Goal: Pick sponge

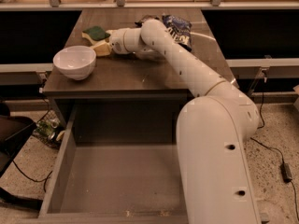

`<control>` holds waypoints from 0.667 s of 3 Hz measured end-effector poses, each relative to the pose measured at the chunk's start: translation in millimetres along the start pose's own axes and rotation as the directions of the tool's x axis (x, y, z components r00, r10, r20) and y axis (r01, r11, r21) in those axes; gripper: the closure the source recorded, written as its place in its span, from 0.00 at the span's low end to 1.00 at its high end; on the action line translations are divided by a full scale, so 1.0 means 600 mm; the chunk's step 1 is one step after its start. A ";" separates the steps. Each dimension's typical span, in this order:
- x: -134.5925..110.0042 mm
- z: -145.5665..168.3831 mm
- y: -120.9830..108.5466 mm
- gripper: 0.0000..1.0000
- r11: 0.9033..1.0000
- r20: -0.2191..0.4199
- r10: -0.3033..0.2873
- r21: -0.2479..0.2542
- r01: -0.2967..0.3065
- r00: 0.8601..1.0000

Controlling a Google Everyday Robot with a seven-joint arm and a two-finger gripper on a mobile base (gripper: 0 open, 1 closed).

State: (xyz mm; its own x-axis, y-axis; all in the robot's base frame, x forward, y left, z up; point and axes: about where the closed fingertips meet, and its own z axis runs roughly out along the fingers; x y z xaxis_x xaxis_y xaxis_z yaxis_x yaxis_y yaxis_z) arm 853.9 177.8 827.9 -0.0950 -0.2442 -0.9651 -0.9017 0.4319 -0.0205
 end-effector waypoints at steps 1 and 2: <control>-0.001 0.002 0.002 0.50 1.000 0.000 -0.001 -0.001 0.001 1.000; -0.001 0.002 0.002 0.72 1.000 0.000 -0.001 -0.001 0.001 1.000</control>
Offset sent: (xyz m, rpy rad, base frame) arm -0.0005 0.0014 0.0001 -0.0006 -0.0007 0.0010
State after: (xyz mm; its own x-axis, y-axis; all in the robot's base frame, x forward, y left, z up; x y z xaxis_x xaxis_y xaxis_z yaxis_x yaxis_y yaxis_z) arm 853.4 179.3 828.2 -0.0942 -0.2449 -0.9650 -0.9022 0.4308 -0.0213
